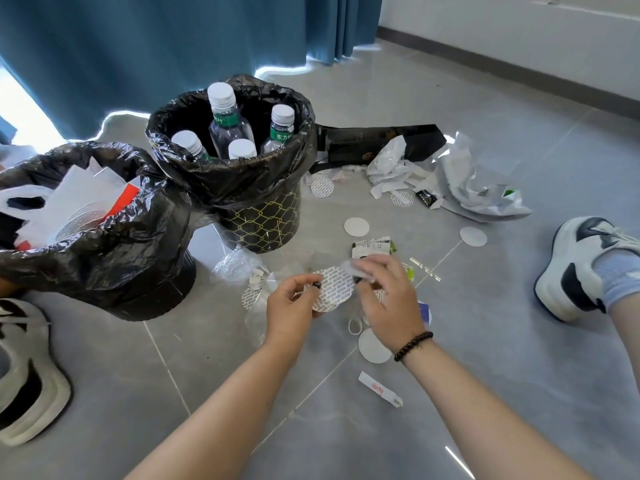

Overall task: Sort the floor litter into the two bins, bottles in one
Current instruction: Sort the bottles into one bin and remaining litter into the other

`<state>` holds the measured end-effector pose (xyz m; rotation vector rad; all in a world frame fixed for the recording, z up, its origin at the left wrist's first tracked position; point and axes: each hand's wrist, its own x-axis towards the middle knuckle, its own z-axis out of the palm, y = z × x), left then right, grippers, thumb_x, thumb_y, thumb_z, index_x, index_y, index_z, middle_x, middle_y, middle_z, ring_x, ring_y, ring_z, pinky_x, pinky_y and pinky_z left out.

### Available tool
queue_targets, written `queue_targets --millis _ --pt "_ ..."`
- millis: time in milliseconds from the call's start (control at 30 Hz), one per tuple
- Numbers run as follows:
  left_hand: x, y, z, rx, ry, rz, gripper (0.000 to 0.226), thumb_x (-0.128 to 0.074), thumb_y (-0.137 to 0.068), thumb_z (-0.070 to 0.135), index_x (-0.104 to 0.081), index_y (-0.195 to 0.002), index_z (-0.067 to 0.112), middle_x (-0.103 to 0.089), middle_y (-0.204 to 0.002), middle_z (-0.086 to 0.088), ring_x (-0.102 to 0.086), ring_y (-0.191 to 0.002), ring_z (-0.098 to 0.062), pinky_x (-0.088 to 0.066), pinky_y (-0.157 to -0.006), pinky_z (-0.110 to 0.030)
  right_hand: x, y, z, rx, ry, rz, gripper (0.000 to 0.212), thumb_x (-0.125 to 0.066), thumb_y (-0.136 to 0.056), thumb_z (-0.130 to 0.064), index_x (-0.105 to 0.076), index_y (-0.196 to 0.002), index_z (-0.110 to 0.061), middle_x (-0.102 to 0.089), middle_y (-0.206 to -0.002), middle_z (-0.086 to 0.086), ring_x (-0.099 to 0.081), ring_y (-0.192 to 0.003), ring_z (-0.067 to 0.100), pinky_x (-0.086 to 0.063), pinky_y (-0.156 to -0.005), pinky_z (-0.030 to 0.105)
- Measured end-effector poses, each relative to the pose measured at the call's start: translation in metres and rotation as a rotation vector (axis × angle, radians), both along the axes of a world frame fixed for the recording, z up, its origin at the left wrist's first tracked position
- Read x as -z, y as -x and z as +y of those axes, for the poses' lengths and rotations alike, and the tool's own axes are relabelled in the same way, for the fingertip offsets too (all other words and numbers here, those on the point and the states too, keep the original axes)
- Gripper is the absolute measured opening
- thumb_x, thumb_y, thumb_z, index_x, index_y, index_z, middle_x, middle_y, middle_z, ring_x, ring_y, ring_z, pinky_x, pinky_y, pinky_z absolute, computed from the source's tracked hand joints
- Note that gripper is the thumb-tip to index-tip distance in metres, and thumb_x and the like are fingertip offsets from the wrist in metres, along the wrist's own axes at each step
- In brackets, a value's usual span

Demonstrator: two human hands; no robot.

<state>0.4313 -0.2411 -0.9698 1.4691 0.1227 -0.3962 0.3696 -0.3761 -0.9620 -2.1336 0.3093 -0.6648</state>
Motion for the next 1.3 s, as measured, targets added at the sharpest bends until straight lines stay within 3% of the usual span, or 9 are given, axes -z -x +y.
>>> queue_targets --millis 133,300,433,500,567,667,800,933,1300 --pt "0.001 -0.003 0.001 -0.008 0.138 0.152 0.017 -0.056 -0.092 0.004 -0.070 -0.100 0.010 -0.070 -0.100 -0.008 -0.066 -0.084 -0.016 -0.055 -0.063 -0.024 0.018 0.007 0.005 -0.178 0.094 0.105 0.056 -0.040 -0.073 -0.002 -0.059 -0.125 -0.008 -0.057 -0.126 0.006 -0.049 -0.118 0.010 -0.037 -0.105 0.020" --pt "0.013 -0.001 0.004 0.065 -0.022 0.088 0.026 -0.065 -0.084 -0.003 -0.066 -0.100 0.018 -0.066 -0.101 -0.004 -0.067 -0.091 -0.018 -0.054 -0.065 -0.021 0.021 0.011 0.001 -0.216 -0.120 0.207 0.074 -0.044 -0.075 0.012 -0.045 -0.137 -0.027 -0.061 -0.126 -0.003 -0.055 -0.118 0.005 -0.042 -0.101 0.019" --pt "0.021 0.000 0.004 0.055 -0.054 0.091 0.027 -0.066 -0.083 -0.002 -0.066 -0.099 0.021 -0.066 -0.101 -0.002 -0.067 -0.085 -0.015 -0.054 -0.067 -0.022 0.020 0.012 -0.020 0.215 -0.117 0.266 0.053 -0.042 -0.080 0.007 -0.061 -0.121 -0.020 -0.068 -0.100 -0.005 -0.065 -0.096 0.017 -0.050 -0.086 0.027" --pt "0.025 0.000 0.003 0.060 -0.084 0.082 0.028 -0.068 -0.082 0.000 -0.067 -0.097 0.024 -0.067 -0.103 -0.003 -0.066 -0.085 -0.014 -0.055 -0.070 -0.025 0.019 0.012 -0.037 0.320 -0.106 0.501 0.035 -0.047 -0.080 0.000 -0.064 -0.106 -0.016 -0.066 -0.095 -0.002 -0.063 -0.095 0.021 -0.047 -0.080 0.025" --pt "0.028 0.000 0.003 0.071 -0.117 0.067 0.028 -0.068 -0.082 0.001 -0.067 -0.097 0.025 -0.067 -0.105 -0.004 -0.066 -0.086 -0.014 -0.055 -0.071 -0.026 0.019 0.015 -0.044 0.190 -0.017 0.848 0.019 -0.060 -0.079 -0.016 -0.063 -0.097 -0.018 -0.064 -0.096 0.000 -0.060 -0.093 0.020 -0.048 -0.077 0.026" --pt "0.032 0.002 0.002 0.087 -0.163 0.037 0.027 -0.068 -0.082 0.002 -0.067 -0.097 0.025 -0.066 -0.107 -0.002 -0.064 -0.086 -0.014 -0.056 -0.071 -0.028 0.026 0.024 -0.032 0.033 0.066 1.104 0.040 -0.072 -0.070 -0.043 -0.056 -0.099 -0.020 -0.058 -0.096 -0.002 -0.057 -0.093 0.019 -0.047 -0.074 0.027" --pt "0.033 0.003 0.002 0.090 -0.182 0.030 0.026 -0.067 -0.083 0.003 -0.067 -0.096 0.025 -0.066 -0.105 -0.003 -0.064 -0.091 -0.018 -0.058 -0.076 -0.033 0.040 0.025 -0.018 0.028 0.141 1.064 0.045 -0.073 -0.070 -0.035 -0.052 -0.107 -0.020 -0.054 -0.110 -0.001 -0.056 -0.103 0.019 -0.045 -0.076 0.027" --pt "0.031 0.003 0.002 0.099 -0.189 0.011 0.026 -0.067 -0.083 0.002 -0.067 -0.096 0.024 -0.064 -0.097 0.000 -0.063 -0.084 -0.014 -0.056 -0.070 -0.025 0.045 0.024 -0.023 0.062 0.006 1.053 0.040 -0.067 -0.075 -0.019 -0.053 -0.112 -0.019 -0.056 -0.114 0.003 -0.052 -0.098 0.019 -0.044 -0.084 0.023" --pt "0.035 0.007 0.003 0.109 -0.207 0.021 0.026 -0.066 -0.082 0.001 -0.067 -0.094 0.024 -0.064 -0.091 0.002 -0.062 -0.080 -0.015 -0.052 -0.062 -0.021 0.047 0.020 -0.017 0.075 0.238 1.045 0.038 -0.063 -0.077 -0.018 -0.053 -0.114 -0.016 -0.048 -0.122 0.007 -0.046 -0.118 0.026 -0.041 -0.092 0.030"
